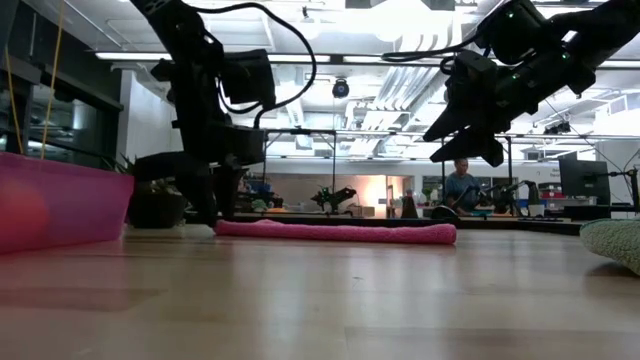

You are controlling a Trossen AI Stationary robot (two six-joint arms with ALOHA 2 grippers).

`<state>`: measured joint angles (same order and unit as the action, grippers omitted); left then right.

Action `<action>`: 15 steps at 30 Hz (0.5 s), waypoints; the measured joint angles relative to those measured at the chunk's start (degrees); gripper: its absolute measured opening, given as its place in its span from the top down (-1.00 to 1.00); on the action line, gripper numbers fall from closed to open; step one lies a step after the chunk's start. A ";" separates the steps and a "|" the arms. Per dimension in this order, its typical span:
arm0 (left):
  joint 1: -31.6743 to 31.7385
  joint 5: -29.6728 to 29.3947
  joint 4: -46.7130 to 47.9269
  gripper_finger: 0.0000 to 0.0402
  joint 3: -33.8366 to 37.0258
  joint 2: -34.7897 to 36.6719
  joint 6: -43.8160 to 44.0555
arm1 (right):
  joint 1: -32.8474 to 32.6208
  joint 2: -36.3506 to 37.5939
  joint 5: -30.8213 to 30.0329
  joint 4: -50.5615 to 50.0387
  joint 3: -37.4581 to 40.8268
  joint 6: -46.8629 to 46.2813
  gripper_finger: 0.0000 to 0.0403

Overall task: Fold microfiber towels
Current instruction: Fold the pink microfiber towel

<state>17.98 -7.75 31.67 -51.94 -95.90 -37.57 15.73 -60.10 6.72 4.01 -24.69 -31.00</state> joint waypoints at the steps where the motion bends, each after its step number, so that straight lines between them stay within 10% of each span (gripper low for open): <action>1: 0.00 0.06 -0.01 0.31 0.00 0.00 -0.60 | -0.01 0.00 0.00 0.00 0.00 -0.01 0.00; 15: 0.00 -0.60 -0.21 0.56 -0.01 -0.36 -3.60 | -0.04 0.00 1.91 -0.09 0.00 5.53 0.00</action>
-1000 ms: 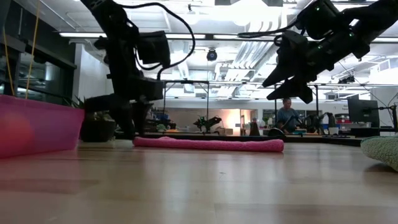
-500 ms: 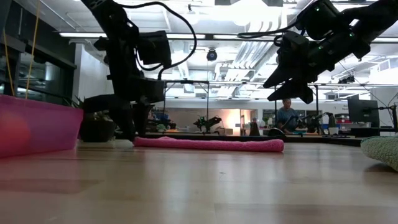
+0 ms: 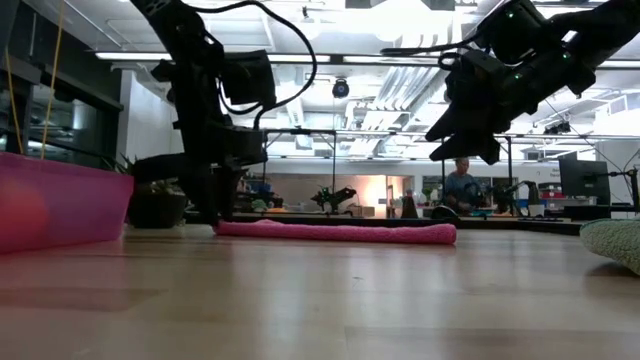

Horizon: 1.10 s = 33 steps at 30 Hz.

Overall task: Fold microfiber towels
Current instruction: Fold the pink microfiber towel

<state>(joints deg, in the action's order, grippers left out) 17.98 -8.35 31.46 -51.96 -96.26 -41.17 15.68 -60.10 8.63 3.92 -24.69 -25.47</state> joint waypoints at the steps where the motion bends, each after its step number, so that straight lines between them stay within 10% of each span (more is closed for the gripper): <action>1: 0.00 -0.15 -0.01 0.61 -0.03 -0.36 -0.01 | 0.00 0.00 0.01 0.00 0.00 0.57 0.00; 10: -0.04 -2.08 0.09 0.98 -0.03 -2.33 1.35 | -2.45 -0.99 0.90 -3.99 -1.55 10.28 0.00; 33: 0.00 -0.93 0.83 1.00 -0.05 -2.31 12.55 | -18.57 -29.37 -5.47 -15.15 -16.97 29.23 0.05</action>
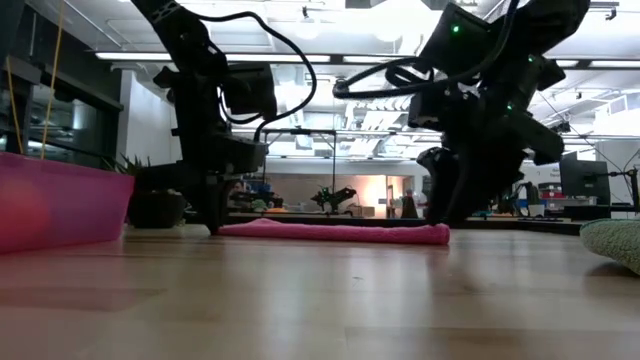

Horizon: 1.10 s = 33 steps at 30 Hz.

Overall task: Fold microfiber towels
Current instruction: Fold the pink microfiber towel

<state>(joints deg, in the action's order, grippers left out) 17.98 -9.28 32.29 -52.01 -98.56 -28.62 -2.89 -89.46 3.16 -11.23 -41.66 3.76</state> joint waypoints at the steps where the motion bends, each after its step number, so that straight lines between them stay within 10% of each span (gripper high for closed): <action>1: 0.00 0.00 0.00 1.00 0.00 0.00 0.00 | -0.03 -0.42 0.35 -0.26 -0.38 -0.54 0.08; 33: 0.00 2.05 2.52 1.00 -0.07 0.09 6.17 | -0.88 -4.75 -6.26 -2.69 -0.85 -7.58 0.39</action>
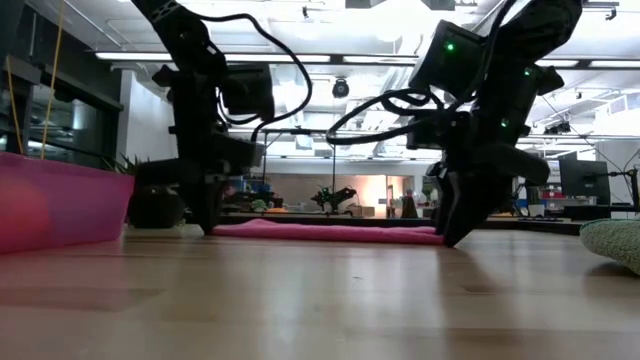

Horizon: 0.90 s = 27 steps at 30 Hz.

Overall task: Fold microfiber towels
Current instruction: Fold the pink microfiber towel

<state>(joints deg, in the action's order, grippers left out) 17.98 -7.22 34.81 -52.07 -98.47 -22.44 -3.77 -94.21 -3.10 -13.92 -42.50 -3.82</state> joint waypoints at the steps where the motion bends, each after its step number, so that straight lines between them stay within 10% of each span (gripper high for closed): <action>1: 0.02 0.92 0.43 1.00 -0.03 0.04 1.41 | 0.00 -0.01 0.08 -0.18 -0.02 -1.44 0.43; 7: -0.76 3.14 1.69 1.00 -0.04 0.10 6.61 | 0.00 0.82 0.76 -2.06 -0.02 -7.41 0.95; 27: -4.22 14.61 5.52 1.00 -5.07 -0.37 17.40 | 9.45 11.80 16.17 -14.01 0.33 -7.89 1.00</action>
<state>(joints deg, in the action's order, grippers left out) 13.76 7.38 40.34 -57.14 -98.84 -5.05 5.68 -82.41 13.08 -27.92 -42.17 -11.71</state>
